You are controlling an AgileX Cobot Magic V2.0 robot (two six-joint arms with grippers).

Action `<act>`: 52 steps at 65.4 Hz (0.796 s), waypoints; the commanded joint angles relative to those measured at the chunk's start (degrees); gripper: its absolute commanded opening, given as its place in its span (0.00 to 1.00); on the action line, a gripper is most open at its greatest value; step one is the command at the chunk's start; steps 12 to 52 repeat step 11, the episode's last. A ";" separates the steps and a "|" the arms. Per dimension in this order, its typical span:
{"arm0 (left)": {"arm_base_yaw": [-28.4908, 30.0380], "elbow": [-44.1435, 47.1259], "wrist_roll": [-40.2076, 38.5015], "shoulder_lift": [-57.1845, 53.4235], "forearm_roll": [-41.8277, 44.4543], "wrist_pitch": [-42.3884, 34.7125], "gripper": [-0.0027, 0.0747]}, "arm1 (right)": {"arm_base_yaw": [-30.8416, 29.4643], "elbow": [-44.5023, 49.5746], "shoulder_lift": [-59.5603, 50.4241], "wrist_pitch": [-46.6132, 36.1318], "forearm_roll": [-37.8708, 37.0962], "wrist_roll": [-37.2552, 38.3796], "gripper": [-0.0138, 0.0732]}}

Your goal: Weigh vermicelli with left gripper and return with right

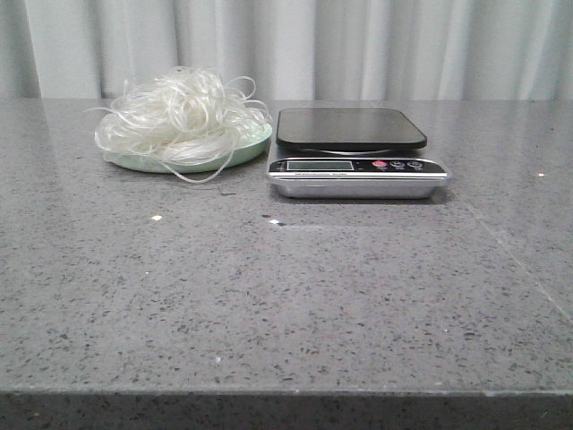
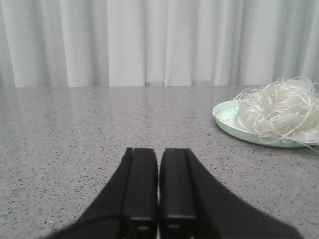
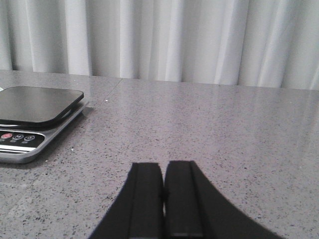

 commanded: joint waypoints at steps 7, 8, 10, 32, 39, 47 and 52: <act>0.22 0.44 -0.70 -1.08 -0.08 -4.89 0.21 | -0.32 -0.44 -1.01 -4.46 -0.88 -0.57 0.35; 0.22 0.44 -0.70 -1.08 -0.08 -4.89 0.21 | -0.32 -0.44 -1.01 -4.46 -0.88 -0.57 0.35; 0.22 0.44 -0.70 -1.08 -0.08 -4.89 0.21 | -0.32 -0.44 -1.01 -4.46 -0.88 -0.57 0.35; 0.22 0.44 -0.70 -1.08 -0.08 -4.89 0.21 | -0.32 -0.44 -1.01 -4.46 -0.88 -0.57 0.35; 0.22 0.44 -0.70 -1.08 -0.08 -4.89 0.21 | -0.32 -0.44 -1.01 -4.46 -0.88 -0.57 0.35; 0.22 0.44 -0.70 -1.08 -0.08 -4.89 0.21 | -0.32 -0.44 -1.01 -4.46 -0.88 -0.57 0.35; 0.22 0.44 -0.70 -1.08 -0.08 -4.89 0.21 | -0.32 -0.44 -1.01 -4.46 -0.88 -0.57 0.35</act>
